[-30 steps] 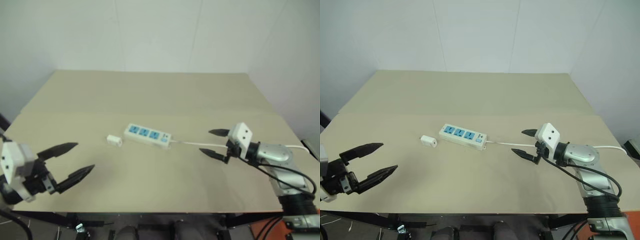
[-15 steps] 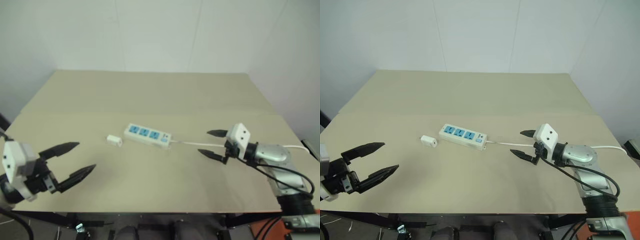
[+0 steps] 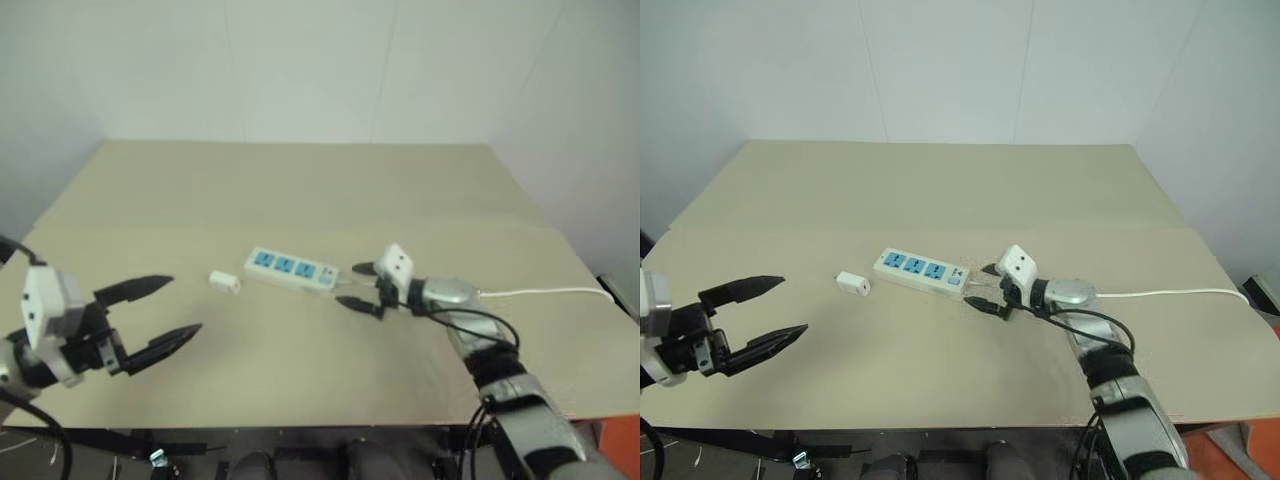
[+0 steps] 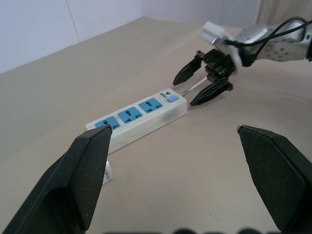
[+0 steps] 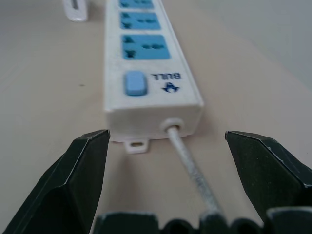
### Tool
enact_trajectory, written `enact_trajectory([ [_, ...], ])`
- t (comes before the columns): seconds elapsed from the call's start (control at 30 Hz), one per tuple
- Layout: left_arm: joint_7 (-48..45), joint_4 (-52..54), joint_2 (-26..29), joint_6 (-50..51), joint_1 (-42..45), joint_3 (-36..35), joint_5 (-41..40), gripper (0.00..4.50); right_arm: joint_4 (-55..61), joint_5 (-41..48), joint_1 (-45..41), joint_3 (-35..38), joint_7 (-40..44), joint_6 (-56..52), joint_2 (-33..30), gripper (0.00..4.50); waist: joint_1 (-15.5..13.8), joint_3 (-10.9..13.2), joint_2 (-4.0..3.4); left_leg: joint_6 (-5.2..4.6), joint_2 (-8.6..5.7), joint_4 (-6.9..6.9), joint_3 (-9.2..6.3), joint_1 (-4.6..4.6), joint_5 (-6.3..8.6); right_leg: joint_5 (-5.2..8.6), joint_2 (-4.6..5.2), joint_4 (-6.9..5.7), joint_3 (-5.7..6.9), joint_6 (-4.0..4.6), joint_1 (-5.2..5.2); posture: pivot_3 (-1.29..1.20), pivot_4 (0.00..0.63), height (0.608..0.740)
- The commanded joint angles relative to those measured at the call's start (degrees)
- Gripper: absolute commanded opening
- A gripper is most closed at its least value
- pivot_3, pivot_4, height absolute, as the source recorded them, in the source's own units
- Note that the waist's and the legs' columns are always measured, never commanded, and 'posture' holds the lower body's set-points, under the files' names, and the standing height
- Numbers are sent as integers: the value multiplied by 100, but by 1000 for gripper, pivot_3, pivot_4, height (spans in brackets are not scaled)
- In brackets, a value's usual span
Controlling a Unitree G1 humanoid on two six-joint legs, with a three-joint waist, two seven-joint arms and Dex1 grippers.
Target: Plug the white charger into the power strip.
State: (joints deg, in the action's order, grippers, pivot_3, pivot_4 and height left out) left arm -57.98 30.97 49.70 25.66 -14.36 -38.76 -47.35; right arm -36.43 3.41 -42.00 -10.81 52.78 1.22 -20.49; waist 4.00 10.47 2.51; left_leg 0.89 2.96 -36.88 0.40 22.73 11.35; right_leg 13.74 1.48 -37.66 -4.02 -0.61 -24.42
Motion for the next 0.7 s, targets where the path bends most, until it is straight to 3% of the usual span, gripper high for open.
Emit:
enact_trajectory([
  [0.03,-53,92,44,14,-6,-63,-49,4500,-494,-266,-193,-102,-1,286,-9,4078,-15,0,0,0,0,0,-2,0,0,0,0,0,2,1,0,0,150,740],
  [0.23,-78,200,-12,19,-117,-109,-60,4500,-391,-212,-7,-48,445,240,-213,2191,-14,0,0,0,0,0,-2,-9,0,-1,2,-2,2,-3,10,0,150,740],
  [0.43,-96,219,-39,9,-116,-35,-69,4500,1185,51,797,0,832,-328,-599,18,-52,0,0,0,0,1,-3,-6,0,1,2,1,3,-1,9,0,150,740],
  [0.6,-135,207,-57,19,-120,23,-75,4500,3136,534,1880,52,1145,-1203,-1103,18,-110,0,0,0,0,2,-2,-4,0,4,2,0,3,-1,6,0,150,740],
  [0.67,-144,187,-66,6,-106,69,-54,4500,3404,542,2068,191,682,-1368,-964,18,-105,-1,2,0,0,2,0,-7,0,16,2,1,1,21,6,0,150,740],
  [0.7,-147,169,-66,3,-78,104,-51,4500,3451,592,2120,294,418,-1389,-802,345,-90,-1,2,1,1,2,0,-11,1,22,2,-1,-1,33,7,0,150,740],
])
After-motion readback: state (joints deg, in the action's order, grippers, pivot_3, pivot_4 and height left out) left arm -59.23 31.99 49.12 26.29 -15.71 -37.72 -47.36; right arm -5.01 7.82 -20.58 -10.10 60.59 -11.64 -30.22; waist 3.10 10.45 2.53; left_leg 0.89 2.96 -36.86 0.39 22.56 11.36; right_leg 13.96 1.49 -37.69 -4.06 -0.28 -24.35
